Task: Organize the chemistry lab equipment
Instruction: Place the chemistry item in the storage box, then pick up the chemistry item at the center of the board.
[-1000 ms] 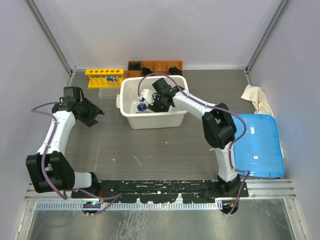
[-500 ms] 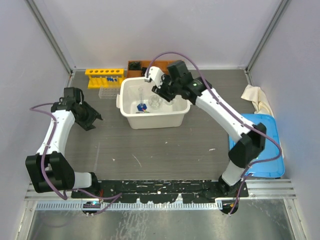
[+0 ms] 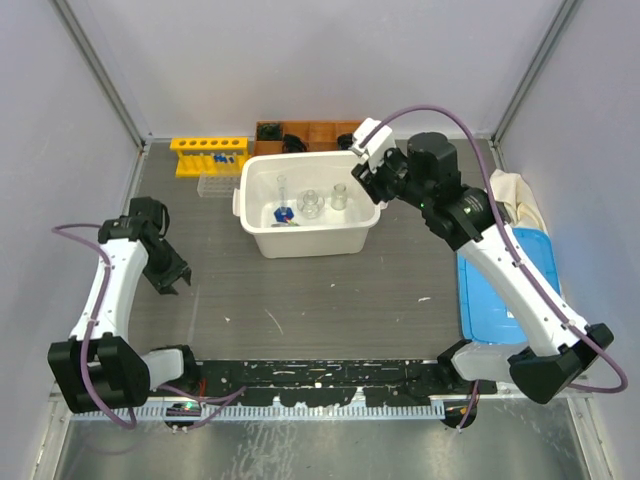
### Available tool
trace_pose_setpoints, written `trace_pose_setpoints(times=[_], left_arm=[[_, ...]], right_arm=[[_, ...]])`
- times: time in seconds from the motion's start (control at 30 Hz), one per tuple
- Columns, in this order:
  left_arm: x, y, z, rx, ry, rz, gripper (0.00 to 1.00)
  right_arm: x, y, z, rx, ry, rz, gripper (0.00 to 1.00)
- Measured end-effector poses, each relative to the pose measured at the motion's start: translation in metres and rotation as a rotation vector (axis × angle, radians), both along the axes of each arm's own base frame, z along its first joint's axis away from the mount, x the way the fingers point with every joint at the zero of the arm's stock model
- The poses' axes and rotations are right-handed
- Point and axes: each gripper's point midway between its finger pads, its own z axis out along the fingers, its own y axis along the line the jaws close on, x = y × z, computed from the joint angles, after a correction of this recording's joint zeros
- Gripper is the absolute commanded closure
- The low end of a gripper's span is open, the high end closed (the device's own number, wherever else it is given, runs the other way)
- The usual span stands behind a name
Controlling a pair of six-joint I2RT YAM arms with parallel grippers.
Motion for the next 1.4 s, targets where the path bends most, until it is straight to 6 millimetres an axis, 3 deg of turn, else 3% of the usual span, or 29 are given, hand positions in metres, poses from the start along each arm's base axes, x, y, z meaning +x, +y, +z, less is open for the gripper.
trace_pose_setpoints(times=[0.2, 0.4, 0.63, 1.13, 1.4], left_arm=[[-0.030, -0.001, -0.020, 0.018, 0.120, -0.072, 0.65], [-0.034, -0.004, -0.034, 0.005, 0.218, -0.125, 0.61], [-0.024, -0.006, -0.068, -0.028, 0.345, -0.175, 0.64], [-0.006, -0.006, -0.103, -0.033, 0.376, -0.212, 0.64], [-0.001, 0.000, -0.111, 0.003, 0.374, -0.229, 0.66]], right_arm=[[-0.010, -0.006, 0.002, 0.066, 0.020, -0.023, 0.49], [-0.015, -0.004, -0.016, 0.075, 0.075, -0.021, 0.48], [-0.017, -0.005, -0.024, 0.079, 0.095, -0.027, 0.48], [-0.017, -0.012, -0.027, 0.083, 0.097, -0.043, 0.48], [-0.012, -0.010, -0.032, 0.080, 0.107, -0.042, 0.48]])
